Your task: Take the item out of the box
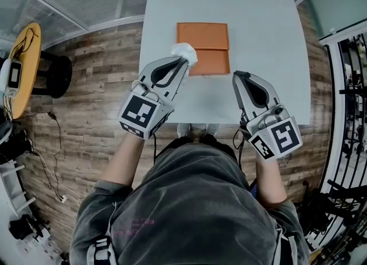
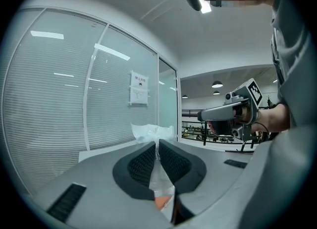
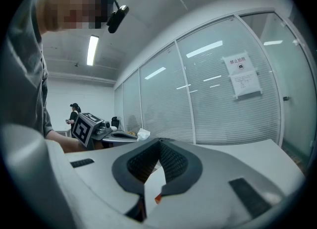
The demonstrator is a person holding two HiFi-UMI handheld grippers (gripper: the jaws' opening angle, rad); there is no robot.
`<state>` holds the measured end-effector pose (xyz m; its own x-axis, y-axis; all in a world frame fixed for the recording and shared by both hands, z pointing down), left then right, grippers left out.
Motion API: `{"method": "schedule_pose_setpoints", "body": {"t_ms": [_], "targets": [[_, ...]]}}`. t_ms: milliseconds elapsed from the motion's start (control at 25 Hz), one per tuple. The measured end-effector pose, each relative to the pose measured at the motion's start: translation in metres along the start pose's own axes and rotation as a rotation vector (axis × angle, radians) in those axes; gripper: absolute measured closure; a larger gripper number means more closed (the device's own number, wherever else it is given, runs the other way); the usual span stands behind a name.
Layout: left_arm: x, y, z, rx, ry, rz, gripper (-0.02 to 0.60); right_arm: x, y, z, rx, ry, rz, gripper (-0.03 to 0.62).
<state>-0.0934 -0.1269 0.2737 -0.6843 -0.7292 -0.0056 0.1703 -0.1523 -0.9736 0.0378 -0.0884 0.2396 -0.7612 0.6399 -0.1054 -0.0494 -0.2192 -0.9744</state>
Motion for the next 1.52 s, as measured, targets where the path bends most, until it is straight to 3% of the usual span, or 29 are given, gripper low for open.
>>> {"method": "schedule_pose_setpoints", "body": {"t_ms": [520, 1520], "targets": [[-0.001, 0.007, -0.003, -0.046, 0.03, -0.003, 0.557, 0.001, 0.001, 0.001, 0.006, 0.022, -0.015, 0.591], [-0.015, 0.011, 0.001, -0.055, -0.01, -0.021, 0.557, 0.005, -0.002, -0.003, 0.025, 0.048, -0.045, 0.591]]}}
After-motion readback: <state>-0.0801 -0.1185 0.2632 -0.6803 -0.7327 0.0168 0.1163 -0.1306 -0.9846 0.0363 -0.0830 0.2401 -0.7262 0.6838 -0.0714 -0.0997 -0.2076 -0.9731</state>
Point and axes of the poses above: the fingertips, and each gripper's own axes: z forward along the fingers, x to its left, y out of its top, the point moved 2 cm from there along -z, backward along the fingers, and after that the axes turned 3 degrees about x, right-handed, at the moved point
